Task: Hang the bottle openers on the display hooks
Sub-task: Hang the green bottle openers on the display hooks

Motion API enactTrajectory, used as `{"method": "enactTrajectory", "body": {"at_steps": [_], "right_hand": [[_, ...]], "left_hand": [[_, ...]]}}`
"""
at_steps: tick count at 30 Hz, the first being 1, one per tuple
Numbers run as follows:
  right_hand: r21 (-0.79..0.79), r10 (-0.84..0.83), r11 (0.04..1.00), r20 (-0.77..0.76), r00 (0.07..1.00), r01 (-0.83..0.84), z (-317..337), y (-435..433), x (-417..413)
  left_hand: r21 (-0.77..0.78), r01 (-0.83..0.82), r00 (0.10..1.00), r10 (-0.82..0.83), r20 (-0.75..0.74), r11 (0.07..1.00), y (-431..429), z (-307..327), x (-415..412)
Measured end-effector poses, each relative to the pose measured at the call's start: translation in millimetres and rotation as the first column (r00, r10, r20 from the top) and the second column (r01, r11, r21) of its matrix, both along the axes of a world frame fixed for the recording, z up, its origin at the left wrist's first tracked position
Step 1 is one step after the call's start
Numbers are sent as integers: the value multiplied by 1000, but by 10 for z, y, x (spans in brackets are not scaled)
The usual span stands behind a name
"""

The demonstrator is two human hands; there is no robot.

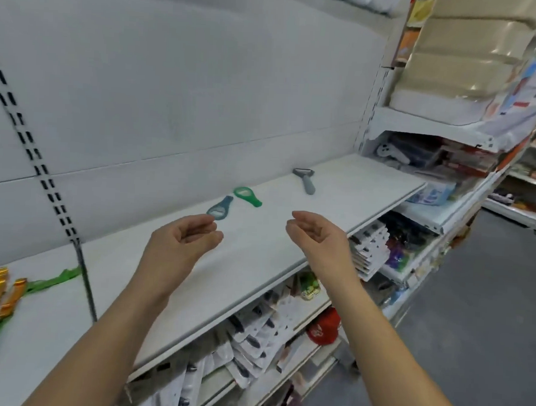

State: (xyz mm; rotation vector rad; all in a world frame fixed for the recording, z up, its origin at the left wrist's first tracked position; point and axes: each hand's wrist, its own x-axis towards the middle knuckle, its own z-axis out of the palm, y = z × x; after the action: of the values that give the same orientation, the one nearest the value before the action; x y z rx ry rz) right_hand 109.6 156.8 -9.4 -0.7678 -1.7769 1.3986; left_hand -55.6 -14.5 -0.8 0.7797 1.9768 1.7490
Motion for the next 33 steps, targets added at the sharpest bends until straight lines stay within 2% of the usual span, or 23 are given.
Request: {"method": "enactTrajectory", "body": {"at_steps": [6, 12, 16, 20, 23, 24, 26, 28, 31, 33], "right_hand": [[26, 190, 981, 114, 975, -194, 29, 853, -570], [54, 340, 927, 293, 894, -370, 45, 1572, -1168], [150, 361, 875, 429, 828, -460, 0, 1708, -1473], [201, 337, 845, 518, 786, -495, -96, 1699, -1678], [287, 255, 816, 601, 757, -502, -115, 1641, -1764], [318, 223, 791, 646, 730, -523, -102, 1623, -1781], [370, 156, 734, 725, 671, -569, -75, 1613, -1797], [376, 145, 706, 752, 643, -600, -50, 1627, -1801], [309, 206, 689, 784, 586, -655, -23, 1659, -1796], [263, 224, 672, 819, 528, -692, -5, 1662, -1779]], "left_hand": [[-93, -142, 990, 140, -24, 986, 565, 2, -334], [-209, -266, 961, 242, -131, 941, 1165, -6, -459], [-352, -314, 936, 226, -268, 882, 1449, -112, -597], [-469, -394, 875, 166, -455, 791, 1598, -216, -739], [-561, -518, 742, 13, -670, 646, 1641, -306, -805], [-566, -537, 719, -12, -695, 625, 1648, -316, -806], [-579, -531, 723, -25, -690, 619, 1644, -308, -800], [-611, -497, 772, -7, -636, 617, 1601, -270, -794], [-669, -371, 899, 70, -431, 644, 1493, -165, -780], [-692, -298, 938, 68, -339, 657, 1407, -108, -719]]}}
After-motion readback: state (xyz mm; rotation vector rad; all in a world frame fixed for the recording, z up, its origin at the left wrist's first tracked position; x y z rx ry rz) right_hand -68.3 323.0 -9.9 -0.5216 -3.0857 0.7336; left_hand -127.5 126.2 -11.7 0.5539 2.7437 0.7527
